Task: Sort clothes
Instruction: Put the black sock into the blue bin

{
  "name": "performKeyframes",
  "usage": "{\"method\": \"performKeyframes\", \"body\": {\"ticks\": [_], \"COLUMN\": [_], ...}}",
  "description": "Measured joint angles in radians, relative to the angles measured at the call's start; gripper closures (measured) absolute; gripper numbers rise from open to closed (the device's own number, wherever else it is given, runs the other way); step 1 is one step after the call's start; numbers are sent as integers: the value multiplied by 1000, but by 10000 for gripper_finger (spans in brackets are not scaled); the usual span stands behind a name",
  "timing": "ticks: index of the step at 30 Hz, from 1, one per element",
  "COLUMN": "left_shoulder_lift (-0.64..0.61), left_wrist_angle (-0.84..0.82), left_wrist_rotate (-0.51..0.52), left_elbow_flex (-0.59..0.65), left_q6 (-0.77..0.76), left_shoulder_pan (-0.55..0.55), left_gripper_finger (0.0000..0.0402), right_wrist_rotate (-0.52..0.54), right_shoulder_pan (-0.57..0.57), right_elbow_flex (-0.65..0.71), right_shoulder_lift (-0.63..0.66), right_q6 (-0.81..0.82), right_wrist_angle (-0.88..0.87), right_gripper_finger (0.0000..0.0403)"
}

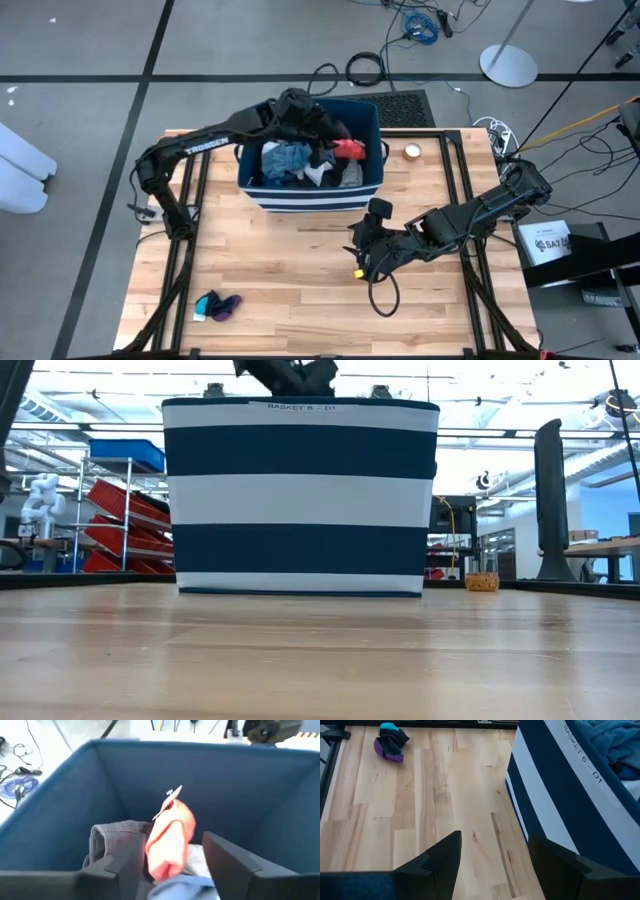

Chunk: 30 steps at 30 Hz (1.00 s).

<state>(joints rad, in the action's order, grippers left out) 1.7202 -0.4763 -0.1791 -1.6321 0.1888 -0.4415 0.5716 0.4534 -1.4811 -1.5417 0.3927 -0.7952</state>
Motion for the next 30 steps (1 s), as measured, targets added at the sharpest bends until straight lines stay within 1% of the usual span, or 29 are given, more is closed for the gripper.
{"method": "performKeyframes", "body": {"ticks": [4, 8, 11, 14, 16, 18, 23, 27, 30], "left_shoulder_lift": [-64, -176, -281, -377, -426, -475, -579, -617, -621], "left_wrist_angle": [-171, -364, -506, -612, -684, -715, -718, -715, -709], "left_wrist_rotate": [-1, -8, -9, -13, -13, -13, -14, -13, -11], "left_elbow_flex": [-105, -192, -210, -198, -171, -115, 94, 244, 329], "left_q6": [6, 45, 50, -12, -71, -143, -346, -486, -581], "left_shoulder_pan": [16, 51, 101, 173, 236, 314, 522, 665, 774], "left_gripper_finger": [165, 159, 158, 158, 157, 157, 157, 157, 157], "right_wrist_rotate": [1, 0, 0, 1, 2, 7, 8, 8, 8], "right_shoulder_pan": [0, 0, 0, 0, -1, -1, -3, -12, -16], "right_elbow_flex": [0, 0, 0, 0, 0, 0, 0, 0, 0], "right_shoulder_lift": [0, 0, 0, 0, 0, 0, 0, 0, 0], "right_q6": [6, 11, 7, 6, 5, 4, 4, 4, 5], "right_wrist_angle": [6, 5, -10, -23, -24, -24, -20, -3, 8], "right_gripper_finger": [186, 186, 186, 186, 186, 186, 186, 186, 186]}}
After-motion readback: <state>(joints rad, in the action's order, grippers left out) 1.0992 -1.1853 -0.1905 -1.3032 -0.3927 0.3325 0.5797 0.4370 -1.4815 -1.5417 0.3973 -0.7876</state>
